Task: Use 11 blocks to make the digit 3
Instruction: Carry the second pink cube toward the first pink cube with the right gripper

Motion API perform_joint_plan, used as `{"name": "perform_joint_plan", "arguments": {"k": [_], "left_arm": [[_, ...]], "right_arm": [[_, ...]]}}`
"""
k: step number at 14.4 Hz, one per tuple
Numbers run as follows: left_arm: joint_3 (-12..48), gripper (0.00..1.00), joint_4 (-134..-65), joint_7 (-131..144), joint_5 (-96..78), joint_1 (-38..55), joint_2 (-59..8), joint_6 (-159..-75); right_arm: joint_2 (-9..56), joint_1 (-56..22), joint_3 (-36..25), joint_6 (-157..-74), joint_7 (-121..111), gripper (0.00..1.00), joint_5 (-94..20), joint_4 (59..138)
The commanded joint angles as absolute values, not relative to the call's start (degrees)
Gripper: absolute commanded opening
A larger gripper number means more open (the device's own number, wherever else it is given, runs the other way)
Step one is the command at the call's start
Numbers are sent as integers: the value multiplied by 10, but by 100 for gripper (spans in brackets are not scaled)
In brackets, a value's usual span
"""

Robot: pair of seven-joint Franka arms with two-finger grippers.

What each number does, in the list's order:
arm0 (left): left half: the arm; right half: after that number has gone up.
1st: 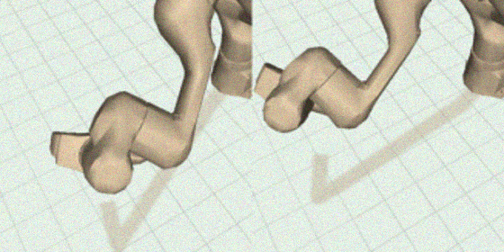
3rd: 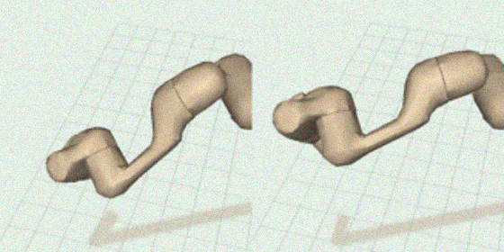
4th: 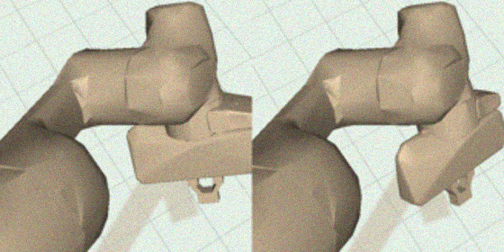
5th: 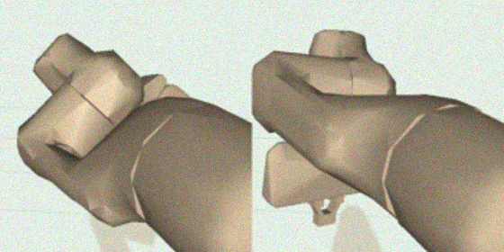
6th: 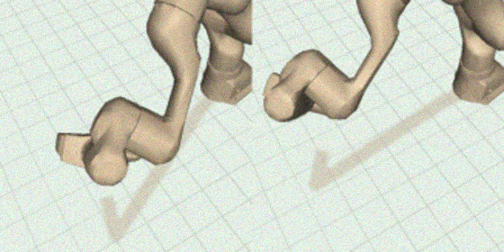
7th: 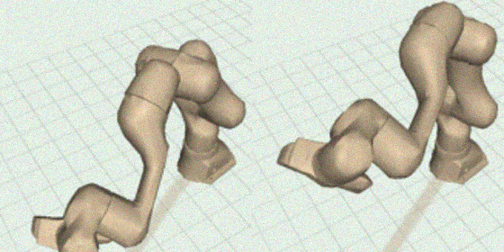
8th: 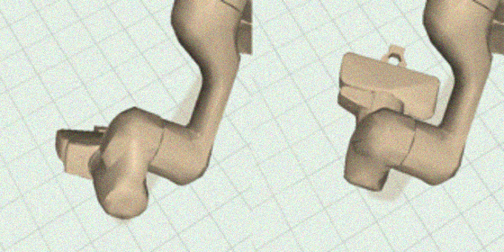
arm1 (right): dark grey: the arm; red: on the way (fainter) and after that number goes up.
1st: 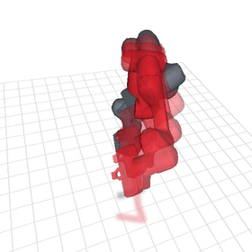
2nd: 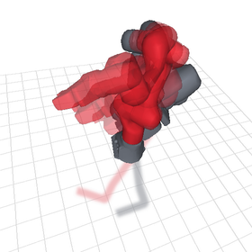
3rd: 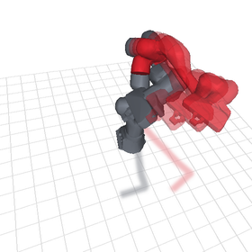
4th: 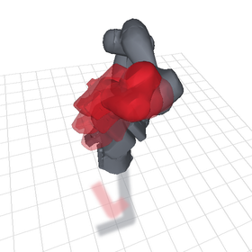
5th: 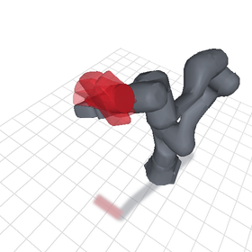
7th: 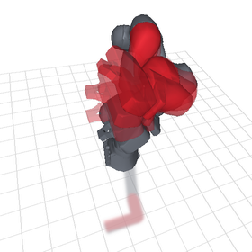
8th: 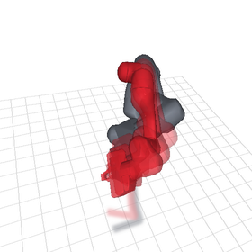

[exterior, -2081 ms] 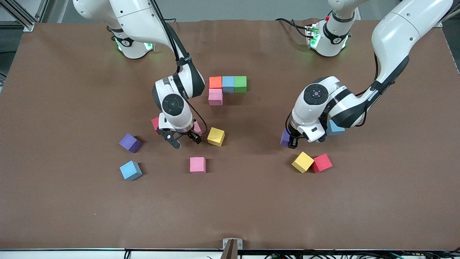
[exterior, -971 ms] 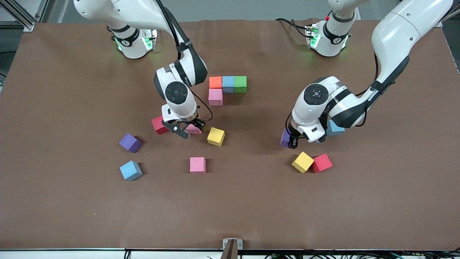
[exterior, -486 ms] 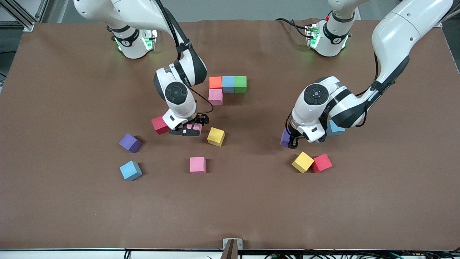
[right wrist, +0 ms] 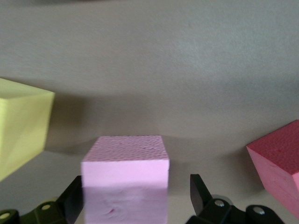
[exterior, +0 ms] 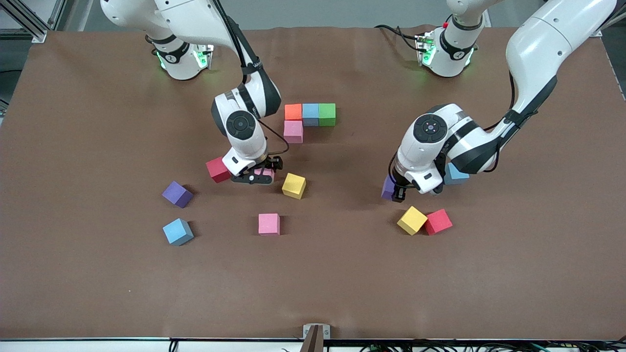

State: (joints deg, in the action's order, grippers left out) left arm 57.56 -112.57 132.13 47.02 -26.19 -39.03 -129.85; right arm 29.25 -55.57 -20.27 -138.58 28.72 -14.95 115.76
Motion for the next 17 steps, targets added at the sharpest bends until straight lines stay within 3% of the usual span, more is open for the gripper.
{"name": "perform_joint_plan", "arguments": {"k": [1, 2, 3, 11, 17], "left_arm": [[575, 34, -1119, 1325, 459, -258, -388, -1288], [575, 34, -1119, 1325, 458, -258, -388, -1288], [576, 34, -1119, 1325, 458, -258, -388, -1288], [576, 34, -1119, 1325, 458, -257, -388, -1288], [576, 34, -1119, 1325, 458, -258, -388, -1288]], "right_arm": [[281, -557, -202, -1391, 286, 28, -148, 1172], [281, -558, -201, -1390, 288, 15, -149, 1172], [280, -560, -200, -1387, 290, 8, -153, 1171], [279, -648, -197, -1399, 337, 8, -154, 1153], [280, -664, -196, -1392, 349, 8, -154, 1153]]}}
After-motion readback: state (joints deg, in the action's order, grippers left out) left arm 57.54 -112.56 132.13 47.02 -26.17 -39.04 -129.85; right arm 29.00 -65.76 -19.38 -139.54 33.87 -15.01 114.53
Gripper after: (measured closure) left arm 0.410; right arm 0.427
